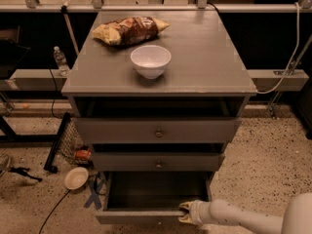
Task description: Open bottom drawer
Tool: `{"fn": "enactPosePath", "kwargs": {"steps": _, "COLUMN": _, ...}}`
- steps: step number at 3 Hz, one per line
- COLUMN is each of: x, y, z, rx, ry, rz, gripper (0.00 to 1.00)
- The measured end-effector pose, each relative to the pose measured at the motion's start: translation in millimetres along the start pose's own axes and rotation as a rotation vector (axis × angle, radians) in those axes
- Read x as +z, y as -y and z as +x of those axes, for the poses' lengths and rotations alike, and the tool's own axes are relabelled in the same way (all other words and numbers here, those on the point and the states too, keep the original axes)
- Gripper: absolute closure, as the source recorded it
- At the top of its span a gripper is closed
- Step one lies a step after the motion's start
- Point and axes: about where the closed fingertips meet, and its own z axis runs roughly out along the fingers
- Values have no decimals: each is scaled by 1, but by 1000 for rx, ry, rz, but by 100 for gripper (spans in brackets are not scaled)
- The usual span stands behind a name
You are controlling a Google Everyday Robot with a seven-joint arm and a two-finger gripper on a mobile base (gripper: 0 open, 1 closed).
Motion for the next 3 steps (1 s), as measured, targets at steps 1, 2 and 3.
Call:
{"fn": "enactPosePath", "kwargs": {"steps": 1, "x": -7, "y": -20, "z": 0, "rx": 5, "ry": -11, "rz": 12, "gripper": 100}}
{"fn": "enactPosePath", "kwargs": {"steps": 2, "x": -9, "y": -25, "z": 0, "rx": 6, "ry": -13, "rz": 15, "gripper": 100}}
{"fn": "enactPosePath", "kwargs": {"steps": 3, "x": -15, "y": -50, "z": 1, "rx": 19, "ry": -21, "rz": 24, "gripper": 100}}
